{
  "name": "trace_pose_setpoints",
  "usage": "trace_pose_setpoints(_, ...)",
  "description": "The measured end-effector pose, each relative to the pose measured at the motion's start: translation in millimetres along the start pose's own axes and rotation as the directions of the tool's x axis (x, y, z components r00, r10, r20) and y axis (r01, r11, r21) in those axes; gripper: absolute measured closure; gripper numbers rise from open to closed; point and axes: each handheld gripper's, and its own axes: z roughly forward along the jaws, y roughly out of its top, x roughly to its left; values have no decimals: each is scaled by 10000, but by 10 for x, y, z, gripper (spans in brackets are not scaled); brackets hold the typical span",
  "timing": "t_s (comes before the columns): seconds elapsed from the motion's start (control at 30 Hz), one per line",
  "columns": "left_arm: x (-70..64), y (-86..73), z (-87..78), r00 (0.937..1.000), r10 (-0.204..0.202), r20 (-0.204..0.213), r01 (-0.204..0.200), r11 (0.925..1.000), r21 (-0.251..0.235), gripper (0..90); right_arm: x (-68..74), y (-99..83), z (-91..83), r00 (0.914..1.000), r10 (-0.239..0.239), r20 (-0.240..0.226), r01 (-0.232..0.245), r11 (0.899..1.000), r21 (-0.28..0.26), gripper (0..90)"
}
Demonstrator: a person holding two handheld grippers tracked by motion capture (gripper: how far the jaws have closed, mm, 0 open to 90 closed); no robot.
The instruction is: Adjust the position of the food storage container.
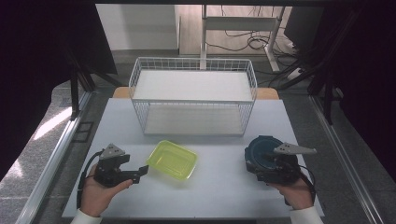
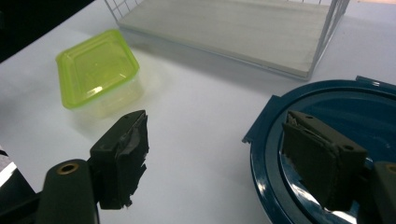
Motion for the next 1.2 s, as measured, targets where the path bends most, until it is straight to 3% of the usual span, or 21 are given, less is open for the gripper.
trace_pose_setpoints(0.3, 47, -58, 79, 9999, 1, -153, 7, 9988, 493, 176, -78, 169, 65, 10000, -75, -66, 77, 9996, 287, 298)
trace_pose_setpoints(0.47, -10, -82, 90, 9998, 184, -79, -179, 9981, 586, 175, -173, 315, 7, 9993, -85, 364, 64, 9983, 571, 330)
trace_pose_setpoints(0.57, -35, -75, 97, 9997, 240, -96, -233, 9977, 642, 175, -339, 386, -41, 9957, 46, 925, -122, 9966, 816, 361)
trace_pose_setpoints(0.63, -39, -73, 108, 9997, 243, -88, -237, 9976, 652, 175, -381, 394, -46, 9945, 19, 1046, -113, 9960, 890, 367)
trace_pose_setpoints(0.67, -40, -70, 130, 9997, 215, -71, -210, 9973, 707, 174, -509, 413, -51, 9905, 61, 1373, -213, 9938, 1093, 391)
trace_pose_setpoints(0.73, -38, -69, 143, 9997, 219, -67, -213, 9969, 751, 174, -568, 425, -53, 9889, 94, 1482, -272, 9926, 1182, 401)
trace_pose_setpoints(0.77, -35, -69, 169, 9997, 219, -63, -213, 9965, 809, 173, -681, 450, -51, 9850, 212, 1711, -439, 9906, 1295, 430)
trace_pose_setpoints(0.83, -35, -69, 184, 9998, 216, -46, -211, 9961, 853, 173, -723, 460, -46, 9837, 252, 1781, -494, 9899, 1331, 442)
trace_pose_setpoints(0.9, -41, -70, 207, 9996, 266, -13, -263, 9955, 913, 173, -868, 508, -16, 9766, 407, 2112, -763, 9836, 1636, 503)
trace_pose_setpoints(1.07, -31, -75, 209, 9996, 280, -3, -278, 9954, 919, 172, -1026, 576, 63, 9696, 340, 2424, -864, 9741, 2089, 591)
trace_pose_setpoints(1.2, -13, -76, 203, 9997, 245, -23, -242, 9957, 890, 171, -1137, 637, 122, 9669, 379, 2522, -970, 9692, 2262, 712)
